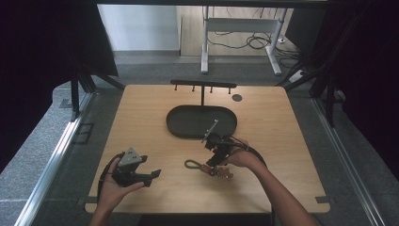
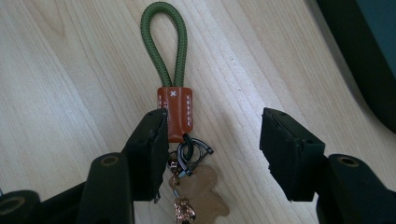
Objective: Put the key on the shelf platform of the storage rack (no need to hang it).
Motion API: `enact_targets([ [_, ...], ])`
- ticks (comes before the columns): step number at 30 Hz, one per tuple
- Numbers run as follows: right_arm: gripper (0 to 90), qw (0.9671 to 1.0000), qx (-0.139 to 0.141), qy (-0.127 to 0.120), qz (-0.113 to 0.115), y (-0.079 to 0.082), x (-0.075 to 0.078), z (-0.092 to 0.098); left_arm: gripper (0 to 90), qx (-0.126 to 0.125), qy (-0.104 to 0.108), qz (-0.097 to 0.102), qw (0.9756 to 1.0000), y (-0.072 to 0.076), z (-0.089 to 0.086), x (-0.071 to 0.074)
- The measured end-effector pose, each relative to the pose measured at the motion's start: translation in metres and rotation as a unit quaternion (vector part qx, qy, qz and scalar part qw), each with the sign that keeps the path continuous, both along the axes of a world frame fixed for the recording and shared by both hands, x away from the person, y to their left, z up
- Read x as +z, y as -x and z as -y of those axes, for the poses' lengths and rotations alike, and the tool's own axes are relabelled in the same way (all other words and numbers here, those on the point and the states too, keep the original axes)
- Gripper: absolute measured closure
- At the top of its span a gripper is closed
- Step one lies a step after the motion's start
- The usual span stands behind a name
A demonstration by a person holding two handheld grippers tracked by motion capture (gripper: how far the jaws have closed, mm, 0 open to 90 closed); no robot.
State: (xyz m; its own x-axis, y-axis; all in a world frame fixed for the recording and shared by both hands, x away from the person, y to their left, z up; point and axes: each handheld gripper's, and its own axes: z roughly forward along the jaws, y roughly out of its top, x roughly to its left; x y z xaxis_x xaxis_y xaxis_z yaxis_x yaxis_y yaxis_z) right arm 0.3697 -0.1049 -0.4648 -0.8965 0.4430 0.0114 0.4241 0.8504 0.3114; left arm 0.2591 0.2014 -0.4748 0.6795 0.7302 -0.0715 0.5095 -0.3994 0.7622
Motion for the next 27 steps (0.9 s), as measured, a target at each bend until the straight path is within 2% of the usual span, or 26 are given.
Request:
enact_targets([
  [21,42.9,0.9999,0.009,0.006,-0.007,0.001,-0.013,-0.012,24.2,-0.003,-0.001,-0.003,1.0000,0.000,0.002,-0.001],
  [27,42.6,0.9998,0.011,0.015,-0.009,0.001,-0.018,-0.016,24.2,-0.002,0.001,-0.004,1.0000,0.000,0.002,-0.001],
])
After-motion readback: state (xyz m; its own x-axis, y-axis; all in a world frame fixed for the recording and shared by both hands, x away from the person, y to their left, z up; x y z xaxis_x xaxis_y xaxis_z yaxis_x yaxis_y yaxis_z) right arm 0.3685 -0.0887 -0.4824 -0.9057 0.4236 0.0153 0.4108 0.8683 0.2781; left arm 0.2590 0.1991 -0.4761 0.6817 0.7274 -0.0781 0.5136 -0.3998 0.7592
